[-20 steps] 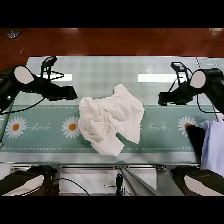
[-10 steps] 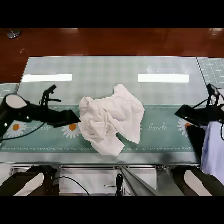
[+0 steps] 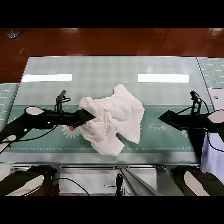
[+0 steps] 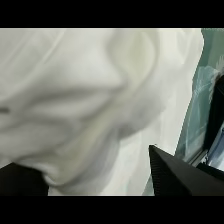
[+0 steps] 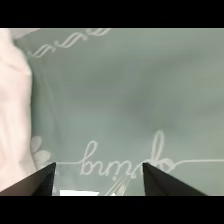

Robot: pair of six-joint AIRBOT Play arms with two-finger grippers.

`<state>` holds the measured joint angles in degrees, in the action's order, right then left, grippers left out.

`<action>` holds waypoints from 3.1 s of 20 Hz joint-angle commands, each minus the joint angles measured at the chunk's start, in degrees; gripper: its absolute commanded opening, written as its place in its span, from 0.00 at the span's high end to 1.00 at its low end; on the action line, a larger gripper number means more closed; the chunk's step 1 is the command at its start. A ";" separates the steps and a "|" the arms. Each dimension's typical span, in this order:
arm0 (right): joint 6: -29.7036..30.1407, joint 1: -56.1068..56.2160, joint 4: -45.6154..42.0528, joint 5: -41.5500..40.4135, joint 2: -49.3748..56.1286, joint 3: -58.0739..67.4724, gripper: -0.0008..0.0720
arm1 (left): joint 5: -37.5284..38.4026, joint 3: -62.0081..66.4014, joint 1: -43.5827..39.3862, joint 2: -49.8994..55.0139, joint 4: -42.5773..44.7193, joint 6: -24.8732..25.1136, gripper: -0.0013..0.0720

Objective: Fold the shirts.

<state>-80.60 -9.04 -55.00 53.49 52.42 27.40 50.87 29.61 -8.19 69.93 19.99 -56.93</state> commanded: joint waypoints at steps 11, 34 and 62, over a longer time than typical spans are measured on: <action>1.27 22.64 14.67 -1.53 15.74 1.20 0.14 | 4.11 13.29 -2.82 7.65 -4.98 0.76 0.94; -7.23 13.40 -18.21 23.78 -1.16 91.91 0.96 | 16.81 69.90 31.56 -24.09 14.25 -13.27 0.95; -11.06 7.10 -11.78 7.15 20.96 52.26 0.96 | -3.21 15.47 2.38 -5.16 18.58 -10.21 0.94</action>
<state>-91.13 0.84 -74.11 67.20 63.61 77.93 55.66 39.62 -2.13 54.28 38.94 -68.25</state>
